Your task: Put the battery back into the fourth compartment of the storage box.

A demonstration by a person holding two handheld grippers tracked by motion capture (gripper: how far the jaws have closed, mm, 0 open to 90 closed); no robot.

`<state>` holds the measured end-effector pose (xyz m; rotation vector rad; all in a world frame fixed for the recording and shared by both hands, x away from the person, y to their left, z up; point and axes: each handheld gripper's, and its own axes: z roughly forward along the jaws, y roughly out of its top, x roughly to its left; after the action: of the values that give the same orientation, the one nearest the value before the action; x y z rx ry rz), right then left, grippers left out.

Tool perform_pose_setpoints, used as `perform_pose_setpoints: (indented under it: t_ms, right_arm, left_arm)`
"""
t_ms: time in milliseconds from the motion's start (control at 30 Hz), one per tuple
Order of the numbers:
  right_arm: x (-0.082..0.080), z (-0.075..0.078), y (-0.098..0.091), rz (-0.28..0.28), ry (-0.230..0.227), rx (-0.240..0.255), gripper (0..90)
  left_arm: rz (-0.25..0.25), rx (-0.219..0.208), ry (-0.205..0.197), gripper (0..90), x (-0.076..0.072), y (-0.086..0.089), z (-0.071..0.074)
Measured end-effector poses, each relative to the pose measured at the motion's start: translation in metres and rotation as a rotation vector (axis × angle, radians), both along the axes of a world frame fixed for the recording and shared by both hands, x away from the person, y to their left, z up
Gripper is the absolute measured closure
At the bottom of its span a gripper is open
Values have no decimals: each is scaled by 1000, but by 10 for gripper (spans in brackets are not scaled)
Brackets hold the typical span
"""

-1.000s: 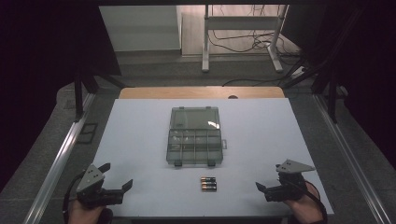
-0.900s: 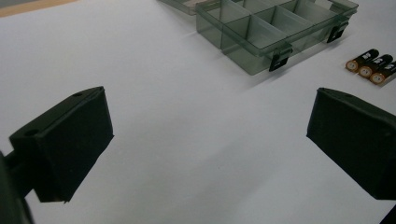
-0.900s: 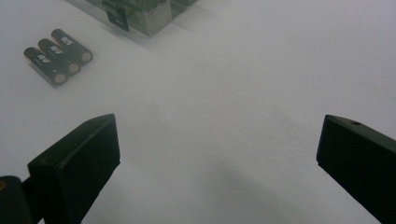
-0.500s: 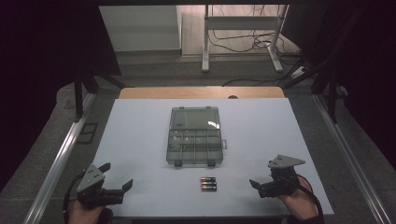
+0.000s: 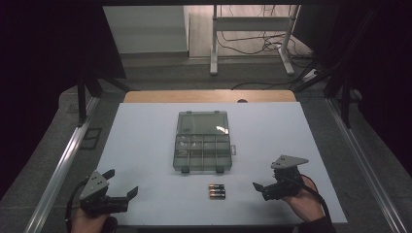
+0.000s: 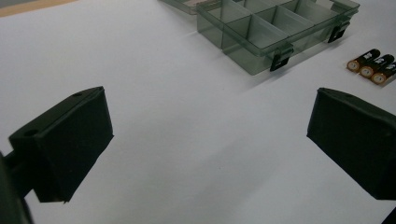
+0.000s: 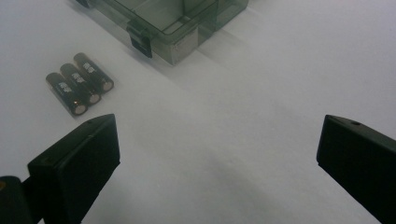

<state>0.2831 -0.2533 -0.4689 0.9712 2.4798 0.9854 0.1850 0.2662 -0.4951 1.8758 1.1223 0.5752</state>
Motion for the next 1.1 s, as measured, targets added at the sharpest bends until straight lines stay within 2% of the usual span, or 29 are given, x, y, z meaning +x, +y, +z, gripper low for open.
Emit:
perform_pose_setpoints:
  t_ms: [233, 333, 600, 767, 1100]
  right_arm:
    - [7, 1, 14, 29, 20, 7, 0]
    - [12, 1, 25, 48, 46, 0, 0]
    - [17, -1, 37, 64, 69, 4, 0]
    - [18, -1, 45, 93, 72, -18, 0]
    - [24, -2, 63, 124, 110, -52, 0]
  left_arm:
    - [0, 0, 0, 5, 0, 0, 0]
    - [-1, 0, -1, 5, 0, 0, 0]
    - [-2, -1, 0, 5, 0, 0, 0]
    - [-3, 0, 0, 6, 0, 0, 0]
    - [-6, 3, -1, 6, 0, 0, 0]
